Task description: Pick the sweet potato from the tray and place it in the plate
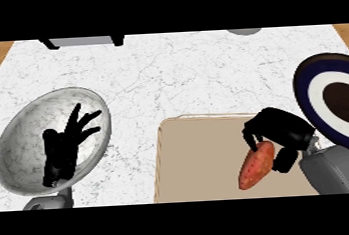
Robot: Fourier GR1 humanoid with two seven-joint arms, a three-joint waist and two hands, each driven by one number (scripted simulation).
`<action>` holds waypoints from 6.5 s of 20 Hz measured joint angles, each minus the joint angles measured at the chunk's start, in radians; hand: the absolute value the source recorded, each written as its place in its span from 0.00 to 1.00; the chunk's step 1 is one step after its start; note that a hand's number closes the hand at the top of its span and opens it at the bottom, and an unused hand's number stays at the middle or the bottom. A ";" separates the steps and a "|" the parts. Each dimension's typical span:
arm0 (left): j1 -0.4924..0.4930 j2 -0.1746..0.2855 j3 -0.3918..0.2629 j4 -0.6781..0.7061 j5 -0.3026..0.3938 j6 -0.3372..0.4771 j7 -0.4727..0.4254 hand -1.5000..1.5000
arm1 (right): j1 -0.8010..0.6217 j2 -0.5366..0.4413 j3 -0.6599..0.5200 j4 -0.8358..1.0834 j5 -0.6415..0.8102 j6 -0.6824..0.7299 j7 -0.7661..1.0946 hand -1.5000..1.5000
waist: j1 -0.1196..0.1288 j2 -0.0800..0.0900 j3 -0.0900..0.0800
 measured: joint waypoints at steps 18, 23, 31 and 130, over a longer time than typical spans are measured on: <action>0.014 -0.009 0.004 -0.022 -0.014 -0.003 0.016 0.50 | -0.065 0.177 -0.301 -0.193 0.336 -0.591 0.712 1.00 | -0.009 -0.002 -0.002; 0.008 -0.009 0.005 -0.038 -0.008 -0.016 0.040 0.50 | -0.068 0.165 -0.378 -0.241 0.344 -0.612 0.778 1.00 | -0.005 0.000 -0.003; 0.020 -0.024 0.005 -0.034 -0.024 -0.015 0.010 0.50 | -0.087 0.102 -0.511 -0.163 0.281 -0.636 0.773 1.00 | 0.000 0.001 -0.001; -0.010 -0.050 0.053 -0.019 -0.036 -0.068 0.021 0.50 | -0.086 -0.492 -0.966 1.188 -0.742 -0.502 -0.425 0.00 | 0.011 0.005 0.000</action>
